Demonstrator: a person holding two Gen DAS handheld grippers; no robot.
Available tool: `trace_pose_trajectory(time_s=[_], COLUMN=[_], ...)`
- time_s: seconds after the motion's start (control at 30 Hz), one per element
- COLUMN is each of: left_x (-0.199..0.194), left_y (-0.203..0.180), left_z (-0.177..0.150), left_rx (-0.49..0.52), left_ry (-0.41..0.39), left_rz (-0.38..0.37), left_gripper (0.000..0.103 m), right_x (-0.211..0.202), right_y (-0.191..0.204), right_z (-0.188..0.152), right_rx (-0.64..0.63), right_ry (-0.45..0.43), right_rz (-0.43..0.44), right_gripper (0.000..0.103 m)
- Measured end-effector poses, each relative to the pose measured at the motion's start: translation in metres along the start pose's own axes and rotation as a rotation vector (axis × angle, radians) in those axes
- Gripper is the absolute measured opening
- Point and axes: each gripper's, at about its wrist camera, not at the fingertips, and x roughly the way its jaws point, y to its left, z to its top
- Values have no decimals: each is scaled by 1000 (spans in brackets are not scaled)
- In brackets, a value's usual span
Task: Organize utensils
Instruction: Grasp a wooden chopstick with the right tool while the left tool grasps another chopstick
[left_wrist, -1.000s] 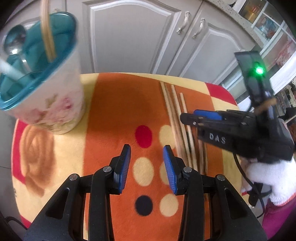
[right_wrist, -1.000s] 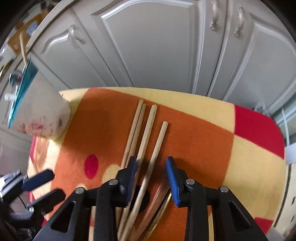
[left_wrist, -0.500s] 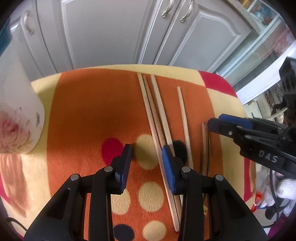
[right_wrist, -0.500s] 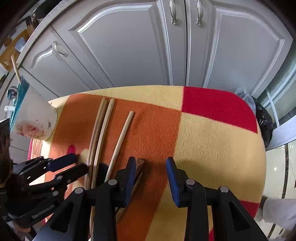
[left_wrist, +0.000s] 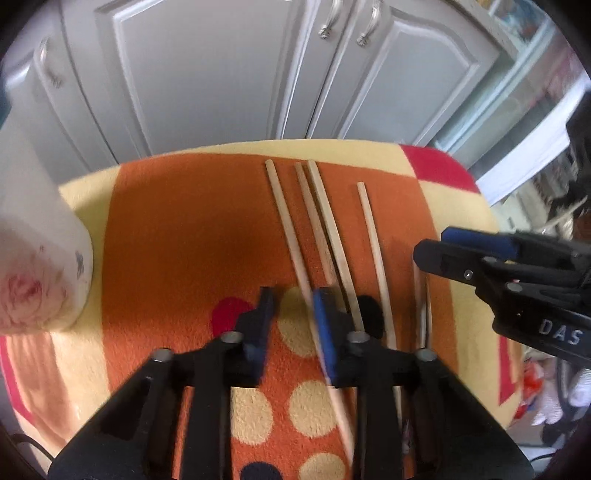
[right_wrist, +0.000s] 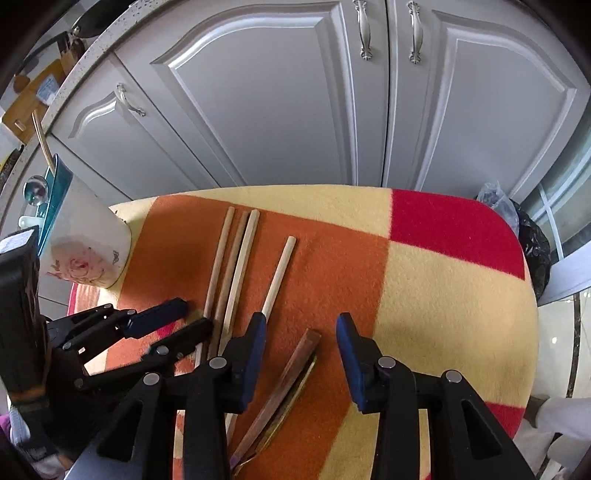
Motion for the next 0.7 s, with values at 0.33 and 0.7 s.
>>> trace_pose_trajectory(time_s=[0.33,0.7], left_x=[-19,-3], left_y=[28,17], left_z=[-31,23], left_rx=[-51,-126], left_ry=[49,4], left_rz=[-4,22], left_gripper=[1,19], right_x=[14,35], right_y=[14,10], right_z=[13,28], right_rx=[-29,-73], right_ry=[8,12], right_rz=[60,2], right_gripper=[33,10])
